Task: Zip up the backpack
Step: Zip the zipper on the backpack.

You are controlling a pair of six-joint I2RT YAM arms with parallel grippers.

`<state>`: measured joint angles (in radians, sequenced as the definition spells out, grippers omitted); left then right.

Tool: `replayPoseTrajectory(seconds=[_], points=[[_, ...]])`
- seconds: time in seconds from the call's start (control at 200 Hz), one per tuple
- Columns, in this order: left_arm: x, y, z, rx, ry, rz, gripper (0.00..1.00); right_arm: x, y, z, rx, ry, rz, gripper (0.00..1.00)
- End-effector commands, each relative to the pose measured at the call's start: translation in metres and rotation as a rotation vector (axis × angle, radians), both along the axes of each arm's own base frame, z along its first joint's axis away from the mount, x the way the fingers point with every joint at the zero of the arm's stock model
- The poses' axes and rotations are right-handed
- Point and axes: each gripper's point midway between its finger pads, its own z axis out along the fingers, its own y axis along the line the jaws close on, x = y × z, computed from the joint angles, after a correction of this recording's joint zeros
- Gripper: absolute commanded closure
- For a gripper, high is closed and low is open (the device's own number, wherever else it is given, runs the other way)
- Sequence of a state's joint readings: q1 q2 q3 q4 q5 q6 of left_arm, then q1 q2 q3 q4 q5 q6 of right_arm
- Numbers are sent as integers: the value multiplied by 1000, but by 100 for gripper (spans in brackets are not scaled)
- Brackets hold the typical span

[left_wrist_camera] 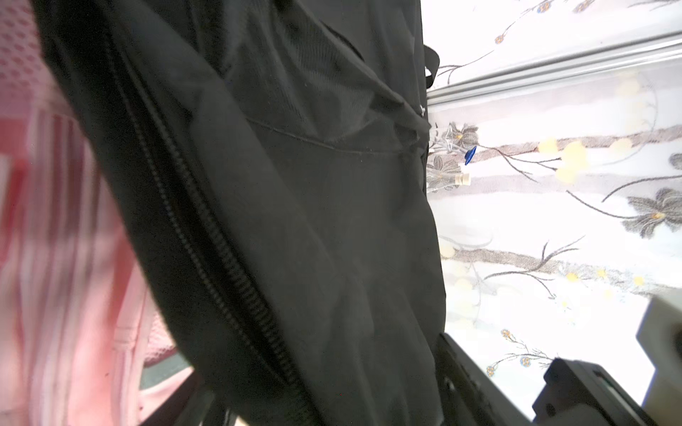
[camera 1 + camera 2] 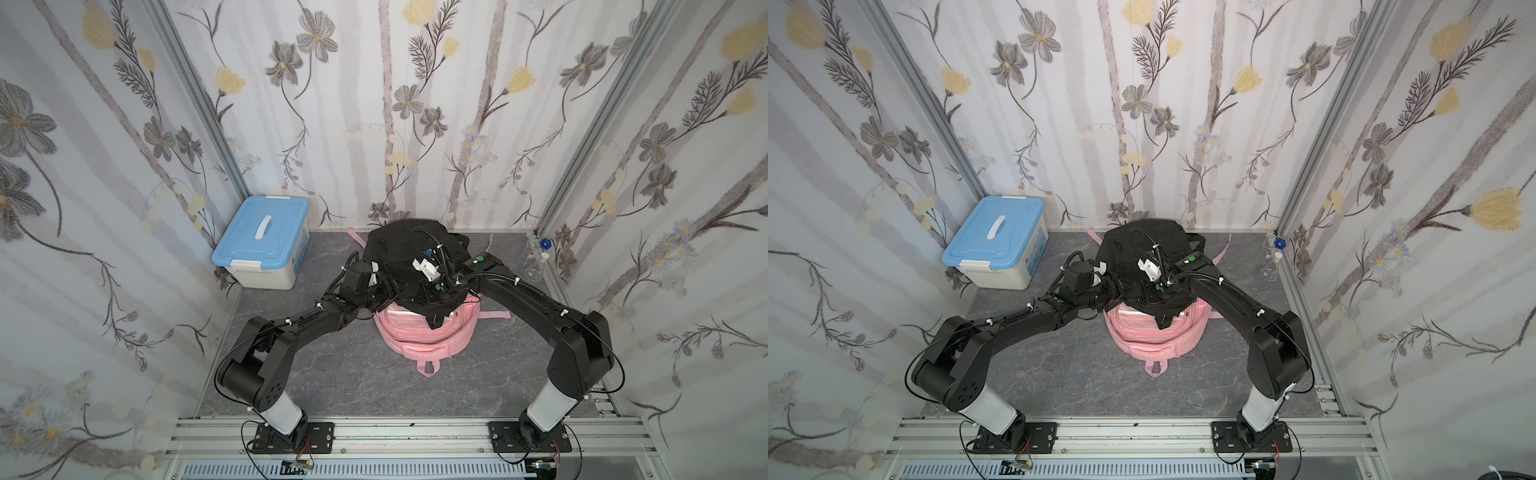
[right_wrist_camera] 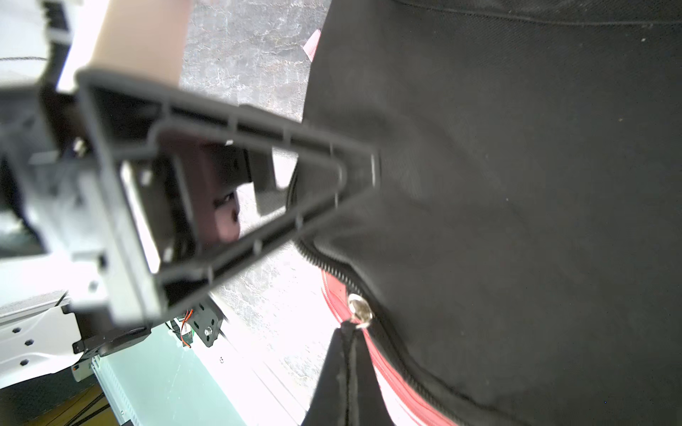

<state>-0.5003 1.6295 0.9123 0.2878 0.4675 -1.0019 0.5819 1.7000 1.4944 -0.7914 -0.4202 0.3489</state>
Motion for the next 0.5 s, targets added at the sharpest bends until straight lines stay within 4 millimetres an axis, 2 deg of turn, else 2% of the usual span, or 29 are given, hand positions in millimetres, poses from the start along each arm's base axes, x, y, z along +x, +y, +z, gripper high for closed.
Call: replayPoseTrajectory(seconds=[0.0,0.18,0.335,0.495], points=[[12,-2,18,-55,-64,-16,26,1,0,7,30,-8,-11,100],[16,9,12,-62,-61,3,26,4,-5,13,50,-5,-29,100],[18,16,18,-62,-94,10,25,5,-6,13,56,1,-32,100],[31,21,13,-99,-101,26,28,5,-3,14,73,8,-32,100]])
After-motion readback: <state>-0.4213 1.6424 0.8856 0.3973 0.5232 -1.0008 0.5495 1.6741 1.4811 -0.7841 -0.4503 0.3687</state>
